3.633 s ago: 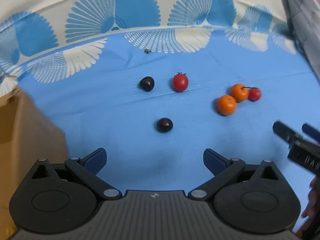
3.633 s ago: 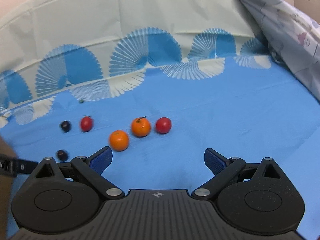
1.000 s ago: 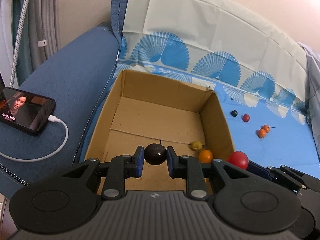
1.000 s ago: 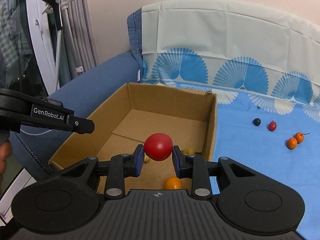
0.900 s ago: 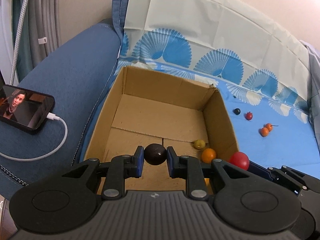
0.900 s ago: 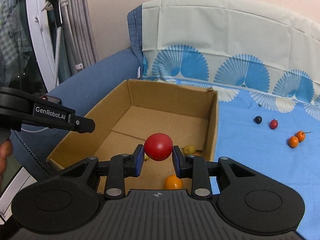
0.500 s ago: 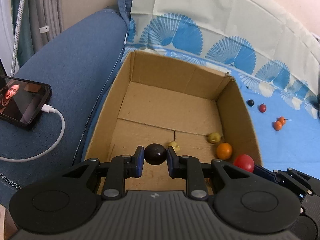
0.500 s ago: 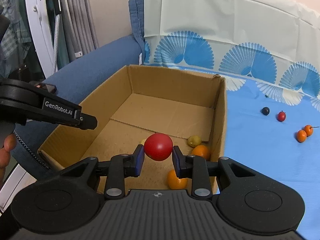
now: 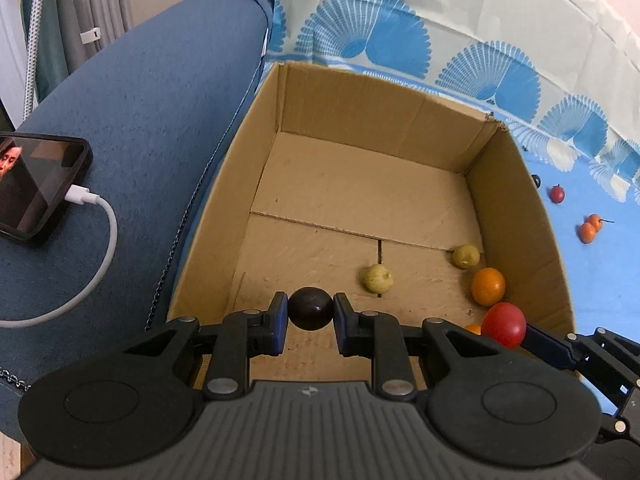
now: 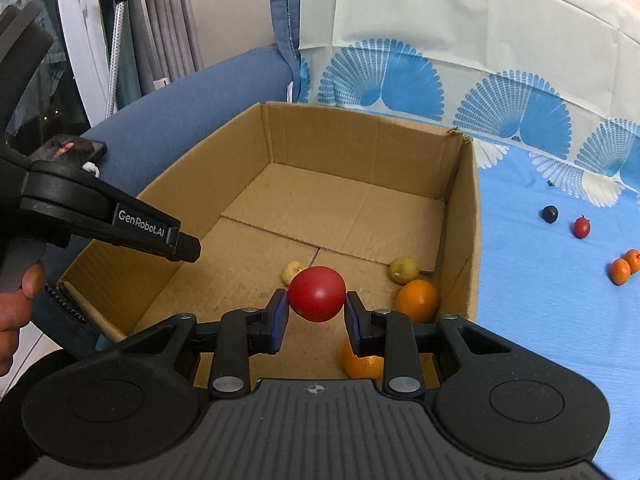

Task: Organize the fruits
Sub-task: 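Open the left tool over the box while the right tool releases its tomato, then withdraw both tools from the box and move toward the remaining fruits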

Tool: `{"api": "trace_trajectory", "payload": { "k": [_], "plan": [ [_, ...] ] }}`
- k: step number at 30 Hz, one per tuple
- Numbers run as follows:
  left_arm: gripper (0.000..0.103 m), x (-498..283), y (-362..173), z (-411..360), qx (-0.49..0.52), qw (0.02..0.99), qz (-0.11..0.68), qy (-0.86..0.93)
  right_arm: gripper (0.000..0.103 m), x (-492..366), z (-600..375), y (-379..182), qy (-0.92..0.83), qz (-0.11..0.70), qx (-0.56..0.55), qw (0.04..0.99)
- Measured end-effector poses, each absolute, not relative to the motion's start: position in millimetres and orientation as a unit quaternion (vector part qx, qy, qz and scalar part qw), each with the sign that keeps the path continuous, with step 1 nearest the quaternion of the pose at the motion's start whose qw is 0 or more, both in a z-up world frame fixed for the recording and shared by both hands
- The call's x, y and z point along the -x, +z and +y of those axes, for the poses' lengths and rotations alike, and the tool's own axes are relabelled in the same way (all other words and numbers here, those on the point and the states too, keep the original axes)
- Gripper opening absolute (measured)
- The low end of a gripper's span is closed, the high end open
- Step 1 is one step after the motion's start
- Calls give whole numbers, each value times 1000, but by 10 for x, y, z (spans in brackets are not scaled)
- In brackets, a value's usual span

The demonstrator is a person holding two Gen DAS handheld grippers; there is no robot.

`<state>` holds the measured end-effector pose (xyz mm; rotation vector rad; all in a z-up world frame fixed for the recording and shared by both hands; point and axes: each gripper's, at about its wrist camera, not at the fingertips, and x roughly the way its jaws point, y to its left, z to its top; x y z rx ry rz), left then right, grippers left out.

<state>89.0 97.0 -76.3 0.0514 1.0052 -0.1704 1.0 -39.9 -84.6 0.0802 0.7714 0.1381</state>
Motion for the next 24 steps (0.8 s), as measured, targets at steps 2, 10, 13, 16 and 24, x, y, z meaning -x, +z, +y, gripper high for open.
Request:
{"api": "trace_trajectory", "payload": {
  "k": [2,10,13,16,24],
  "plan": [
    [26,-904,-797,966,-29,872,482,-81,32,-32,-390,-877,68,379,-37,922],
    [33,-958,-938,955,-42,867,489,-80,33,-105,-349,-975,75,392,-27,917],
    [95,-914,-858,983,-30,873,479,-84,62,-106,-361,-954,73,388,-27,918],
    [103,-794,-696,987,-27,893,440,-94,81,-52,-380,-884,70,375,-26,924],
    [103,-424,-419,998,-34,890,444,-94,94,395,-450,-574,61,365,-24,929]
  ]
}}
